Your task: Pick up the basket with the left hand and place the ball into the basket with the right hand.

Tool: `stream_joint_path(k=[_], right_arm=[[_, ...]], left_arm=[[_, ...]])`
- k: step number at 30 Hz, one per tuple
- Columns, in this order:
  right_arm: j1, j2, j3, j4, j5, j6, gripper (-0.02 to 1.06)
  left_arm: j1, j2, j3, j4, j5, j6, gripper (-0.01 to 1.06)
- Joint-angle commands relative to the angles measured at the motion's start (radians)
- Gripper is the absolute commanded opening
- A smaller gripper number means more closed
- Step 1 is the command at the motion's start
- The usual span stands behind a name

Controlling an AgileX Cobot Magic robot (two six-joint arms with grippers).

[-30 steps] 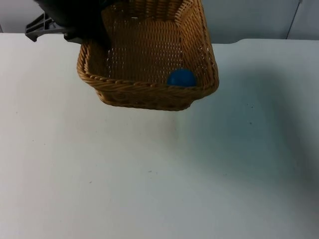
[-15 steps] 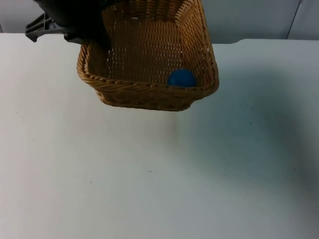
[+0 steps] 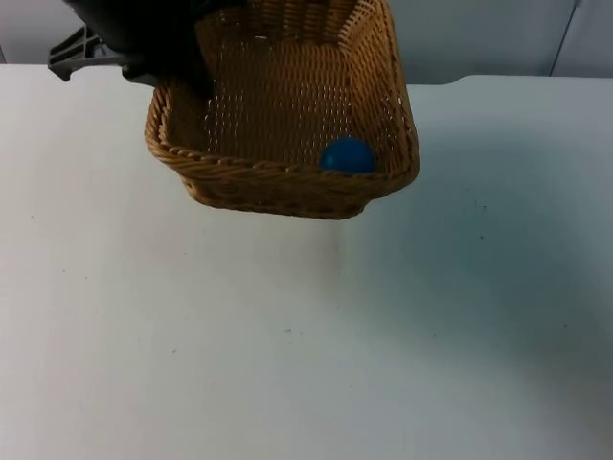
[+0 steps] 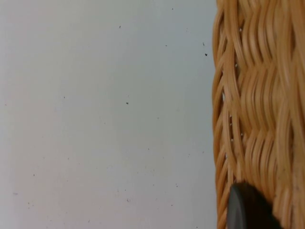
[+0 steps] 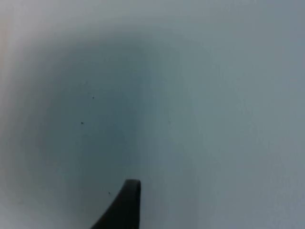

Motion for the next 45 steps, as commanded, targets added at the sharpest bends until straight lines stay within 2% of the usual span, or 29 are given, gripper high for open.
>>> stream_joint_path(k=[1,11,14,20,25,29,34,45], right_arm=[[0.018,0.011,0.004,-0.017,-0.022,0.011,1.05],[0.022,0.012,0.004,-0.037,-0.017,0.011,1.05],[0.022,0.012,0.004,-0.064,-0.015,0.011,1.05],[0.022,0.012,0.004,-0.066,-0.011,0.011,1.05],[0.022,0.012,0.004,-0.091,-0.009,0.011,1.05],[0.023,0.012,0.004,-0.091,-0.005,0.011,1.05],[0.042,0.012,0.004,-0.108,-0.007,0.011,1.05],[0.055,0.012,0.004,-0.140,-0.003,0.042,1.05]], left_arm=[[0.005,-0.011,-0.001,-0.024,-0.006,0.001,0.00],[0.005,-0.009,-0.001,-0.024,-0.017,0.001,0.00],[0.005,0.015,-0.001,-0.037,-0.032,0.065,0.00],[0.005,0.089,-0.001,-0.078,-0.054,0.080,0.00],[0.002,0.173,-0.001,-0.198,-0.139,0.182,0.00],[0.002,0.179,-0.001,-0.221,-0.192,0.227,0.00],[0.002,0.186,-0.001,-0.224,-0.188,0.281,0.00],[0.002,0.241,-0.001,-0.369,-0.151,0.351,0.00]])
